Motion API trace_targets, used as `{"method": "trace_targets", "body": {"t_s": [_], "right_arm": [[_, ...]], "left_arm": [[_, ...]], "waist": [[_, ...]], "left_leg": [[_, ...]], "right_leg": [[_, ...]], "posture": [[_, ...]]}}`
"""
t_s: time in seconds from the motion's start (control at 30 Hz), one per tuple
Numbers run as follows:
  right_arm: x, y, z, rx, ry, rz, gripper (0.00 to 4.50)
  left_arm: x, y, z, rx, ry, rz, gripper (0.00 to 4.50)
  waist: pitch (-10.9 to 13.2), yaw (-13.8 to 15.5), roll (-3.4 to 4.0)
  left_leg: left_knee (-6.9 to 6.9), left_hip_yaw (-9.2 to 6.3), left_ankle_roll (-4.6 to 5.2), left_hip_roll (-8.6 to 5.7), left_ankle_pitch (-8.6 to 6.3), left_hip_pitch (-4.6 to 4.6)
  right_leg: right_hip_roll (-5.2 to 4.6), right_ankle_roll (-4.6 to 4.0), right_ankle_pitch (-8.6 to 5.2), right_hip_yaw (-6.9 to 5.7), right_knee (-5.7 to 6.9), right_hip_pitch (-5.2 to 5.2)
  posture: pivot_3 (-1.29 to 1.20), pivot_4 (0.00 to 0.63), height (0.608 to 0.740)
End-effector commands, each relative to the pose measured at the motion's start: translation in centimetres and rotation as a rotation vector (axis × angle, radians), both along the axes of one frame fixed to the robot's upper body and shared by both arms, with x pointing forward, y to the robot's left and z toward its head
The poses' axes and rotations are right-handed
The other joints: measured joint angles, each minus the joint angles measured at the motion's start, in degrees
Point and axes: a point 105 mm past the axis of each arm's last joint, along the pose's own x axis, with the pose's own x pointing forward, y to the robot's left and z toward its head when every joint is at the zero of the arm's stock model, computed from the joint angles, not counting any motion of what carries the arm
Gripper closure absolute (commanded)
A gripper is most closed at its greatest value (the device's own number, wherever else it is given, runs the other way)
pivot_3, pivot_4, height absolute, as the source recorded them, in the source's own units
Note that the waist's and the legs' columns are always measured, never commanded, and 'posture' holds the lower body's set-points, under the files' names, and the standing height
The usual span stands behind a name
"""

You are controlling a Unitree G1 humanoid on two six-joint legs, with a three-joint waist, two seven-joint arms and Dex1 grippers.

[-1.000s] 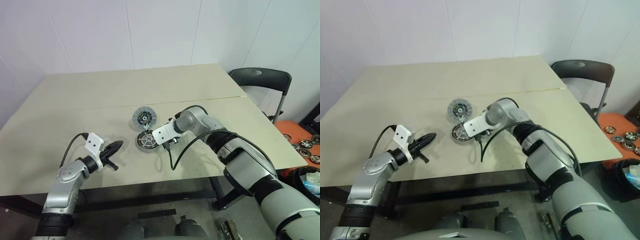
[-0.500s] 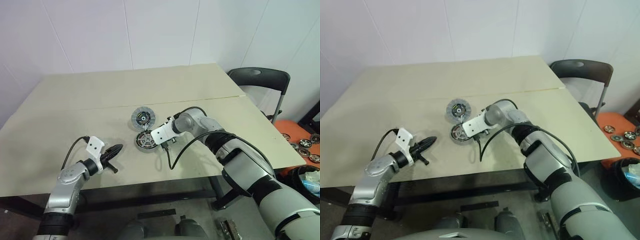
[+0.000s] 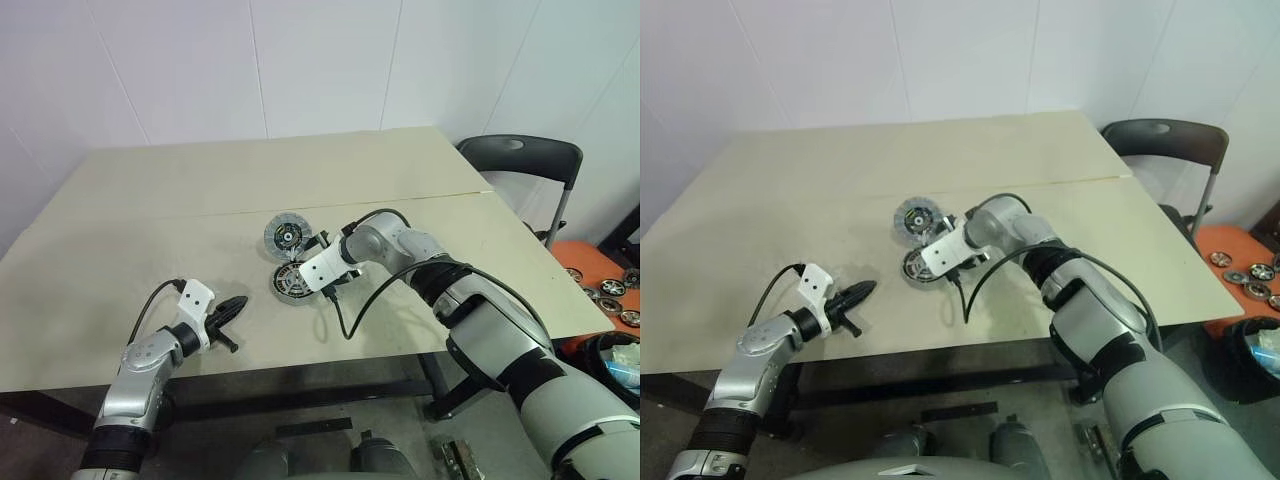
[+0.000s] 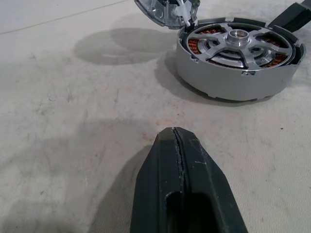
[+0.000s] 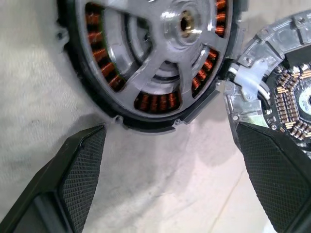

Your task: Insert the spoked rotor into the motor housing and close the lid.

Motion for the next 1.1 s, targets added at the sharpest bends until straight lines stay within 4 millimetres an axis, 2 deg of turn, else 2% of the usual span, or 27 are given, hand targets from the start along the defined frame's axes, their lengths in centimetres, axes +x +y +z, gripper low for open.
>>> {"method": "trace_targets", "body": {"t_s": [0.03, 0.23, 0.37, 0.43, 0.53, 0.8, 0.9, 1.03, 1.1], "right_arm": [[-0.1, 0.0, 0.5, -0.047, -0.039, 0.061, 0.02], [-1.2, -0.2, 0.0, -0.097, -0.008, 0.121, 0.02], [-1.2, -0.1, 0.4, -0.126, -0.034, 0.152, 0.95], [-1.3, -0.2, 0.3, -0.154, -0.039, 0.169, 1.68], [-1.6, 0.5, 0.4, -0.129, -0.044, 0.186, 2.69], [-1.9, 1.5, 1.0, -0.052, -0.018, 0.163, 2.69], [-2.0, 1.5, 1.1, -0.048, -0.007, 0.161, 3.25], [-1.9, 1.5, 1.2, -0.035, -0.002, 0.151, 4.35], [-1.9, 1.6, 1.4, -0.027, -0.005, 0.145, 4.43]], "left_arm": [[0.6, -0.1, 1.6, 0.016, -0.053, -0.007, 4.5], [0.7, -0.1, 1.9, 0.021, -0.053, -0.005, 4.5], [0.9, -0.2, 2.0, 0.028, -0.054, 0.0, 4.5], [1.0, -0.2, 2.0, 0.031, -0.052, 0.004, 4.5], [1.2, -0.2, 1.8, 0.035, -0.047, 0.001, 4.5], [1.3, -0.5, 2.0, 0.04, -0.048, 0.004, 4.5], [1.3, -0.5, 2.0, 0.048, -0.041, 0.003, 4.5], [1.2, -0.4, 2.0, 0.052, -0.038, 0.007, 4.5], [1.2, -0.3, 1.9, 0.055, -0.036, 0.007, 4.5]], "waist": [[0.0, 0.02, 0.0], [-0.01, 0.03, -0.01], [0.0, -0.02, -0.01], [-0.01, -0.03, -0.01], [-0.02, -0.01, -0.02], [-0.01, -0.04, -0.02], [-0.02, -0.04, -0.04], [-0.02, -0.26, -0.03], [-0.02, -0.1, -0.04]], "left_leg": [[0.0, 0.0, 0.0, 0.0, 0.0, -0.01], [0.0, -0.01, 0.0, 0.0, 0.0, -0.04], [0.0, -0.01, 0.0, 0.0, 0.0, -0.04], [0.0, -0.01, 0.0, 0.0, 0.0, -0.04], [0.0, -0.01, 0.0, 0.0, 0.0, -0.03], [0.0, -0.01, 0.0, 0.01, 0.0, -0.05], [0.0, -0.01, 0.0, 0.01, 0.0, -0.06], [0.02, -0.01, -0.01, 0.02, 0.01, -0.03], [0.02, -0.02, -0.04, 0.02, 0.03, -0.04]], "right_leg": [[-0.01, 0.0, 0.0, 0.0, 0.0, 0.0], [-0.01, 0.01, 0.0, 0.0, 0.0, 0.03], [-0.01, 0.0, 0.0, 0.0, 0.0, 0.04], [0.0, 0.0, 0.0, 0.0, 0.0, 0.04], [0.0, 0.01, 0.0, 0.0, 0.0, 0.04], [0.0, 0.01, 0.0, 0.0, 0.0, 0.04], [0.0, 0.01, 0.01, 0.01, 0.0, 0.04], [0.02, 0.0, 0.01, 0.01, 0.09, 0.04], [0.02, 0.0, 0.0, 0.0, 0.13, 0.02]], "posture": [[0.0, 0.0, 0.74], [0.0, 0.0, 0.74], [0.0, 0.0, 0.74], [0.0, 0.0, 0.74], [0.0, 0.0, 0.74], [0.0, 0.0, 0.74], [0.0, 0.0, 0.74], [0.0, 0.0, 0.74], [0.0, 0.0, 0.74]]}}
